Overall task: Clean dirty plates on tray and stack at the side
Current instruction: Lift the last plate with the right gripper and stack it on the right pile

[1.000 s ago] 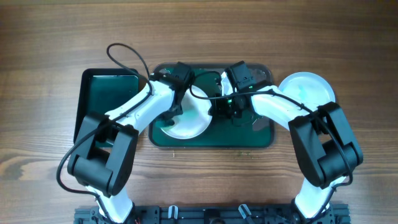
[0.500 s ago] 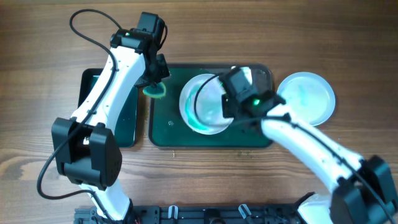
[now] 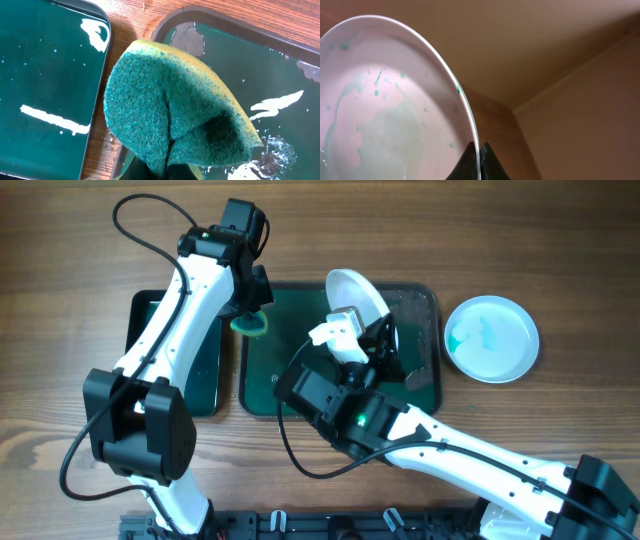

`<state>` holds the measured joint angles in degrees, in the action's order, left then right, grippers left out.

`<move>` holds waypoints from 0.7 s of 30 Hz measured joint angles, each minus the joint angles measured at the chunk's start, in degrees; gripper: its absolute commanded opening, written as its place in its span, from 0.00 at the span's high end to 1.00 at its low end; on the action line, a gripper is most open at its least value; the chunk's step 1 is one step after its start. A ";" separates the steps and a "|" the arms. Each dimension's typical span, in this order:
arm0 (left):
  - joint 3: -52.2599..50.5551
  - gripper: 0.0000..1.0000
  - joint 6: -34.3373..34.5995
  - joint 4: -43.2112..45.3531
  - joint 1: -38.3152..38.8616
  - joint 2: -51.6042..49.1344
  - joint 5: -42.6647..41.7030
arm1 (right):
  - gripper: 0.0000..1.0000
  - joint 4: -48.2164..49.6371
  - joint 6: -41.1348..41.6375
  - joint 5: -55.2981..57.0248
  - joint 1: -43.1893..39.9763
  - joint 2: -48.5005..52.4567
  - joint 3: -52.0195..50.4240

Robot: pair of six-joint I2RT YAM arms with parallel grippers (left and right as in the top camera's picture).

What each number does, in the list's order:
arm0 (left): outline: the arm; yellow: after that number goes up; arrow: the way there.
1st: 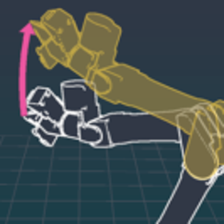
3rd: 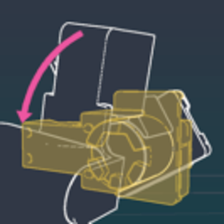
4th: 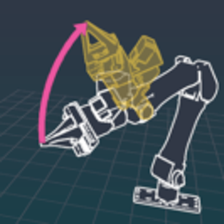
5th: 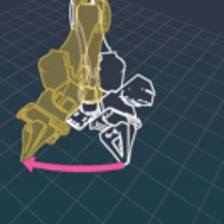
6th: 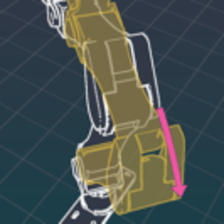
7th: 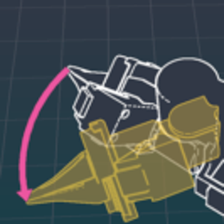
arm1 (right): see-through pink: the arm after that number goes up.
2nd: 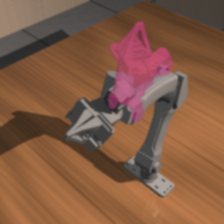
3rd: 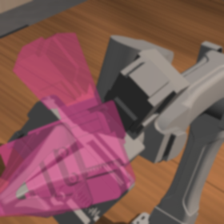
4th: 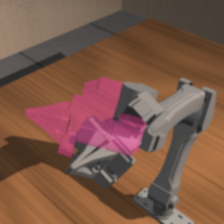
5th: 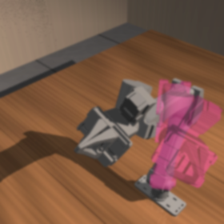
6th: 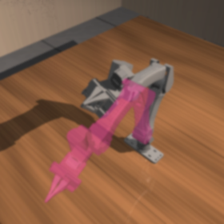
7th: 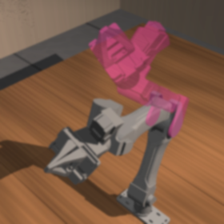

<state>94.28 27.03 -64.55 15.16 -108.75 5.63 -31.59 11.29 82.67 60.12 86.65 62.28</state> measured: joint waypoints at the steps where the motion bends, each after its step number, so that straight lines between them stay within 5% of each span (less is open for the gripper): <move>1: 0.00 0.96 0.00 0.00 0.00 0.00 0.00 | 0.96 1.03 -0.66 0.68 0.02 0.00 0.00; 10: 0.00 0.96 0.00 -0.02 0.00 0.00 0.00 | 0.96 -0.04 -2.21 -6.88 0.02 0.00 0.00; 13: 0.00 0.96 0.00 -0.17 0.00 0.00 -0.04 | 0.96 -8.83 6.29 -18.43 -1.44 -0.04 0.11; 17: 0.00 0.96 0.00 -0.37 0.00 0.00 -0.20 | 0.96 -12.44 18.18 -46.07 -18.05 -0.50 0.11; 18: 0.00 0.96 0.00 -0.39 0.00 0.00 -0.20 | 0.96 -12.07 18.01 -58.86 -29.16 -1.64 0.09; 21: 0.00 0.96 0.00 -0.48 0.00 0.00 -0.20 | 0.96 -12.20 15.32 -72.37 -43.58 -3.48 0.11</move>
<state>94.28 27.03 -65.04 15.16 -108.75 5.43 -43.79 26.61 10.31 16.53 83.18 62.39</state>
